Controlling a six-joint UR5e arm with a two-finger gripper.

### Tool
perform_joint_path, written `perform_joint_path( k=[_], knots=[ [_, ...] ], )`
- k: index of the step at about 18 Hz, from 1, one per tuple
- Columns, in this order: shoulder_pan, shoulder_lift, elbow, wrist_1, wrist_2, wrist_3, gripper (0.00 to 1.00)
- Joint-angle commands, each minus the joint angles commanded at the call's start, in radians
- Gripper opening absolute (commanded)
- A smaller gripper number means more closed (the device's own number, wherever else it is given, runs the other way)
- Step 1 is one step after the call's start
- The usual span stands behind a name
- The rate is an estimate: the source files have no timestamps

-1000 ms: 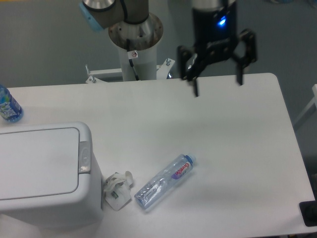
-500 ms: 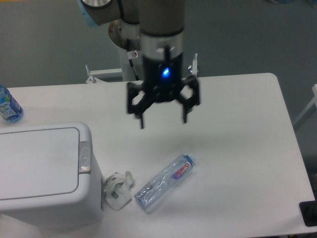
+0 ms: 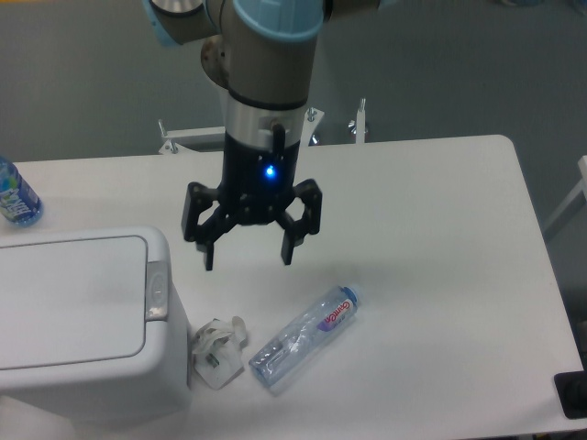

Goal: Open the trash can
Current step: 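Lower the open gripper onto the trash can lid's grey tab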

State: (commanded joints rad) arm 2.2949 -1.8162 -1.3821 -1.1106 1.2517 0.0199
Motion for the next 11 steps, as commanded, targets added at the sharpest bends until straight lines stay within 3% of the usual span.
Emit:
perform_joint_path(
  k=[11],
  knots=[
    [-0.043, -0.032, -0.002, 0.038, 0.000, -0.002, 1.00]
  ],
)
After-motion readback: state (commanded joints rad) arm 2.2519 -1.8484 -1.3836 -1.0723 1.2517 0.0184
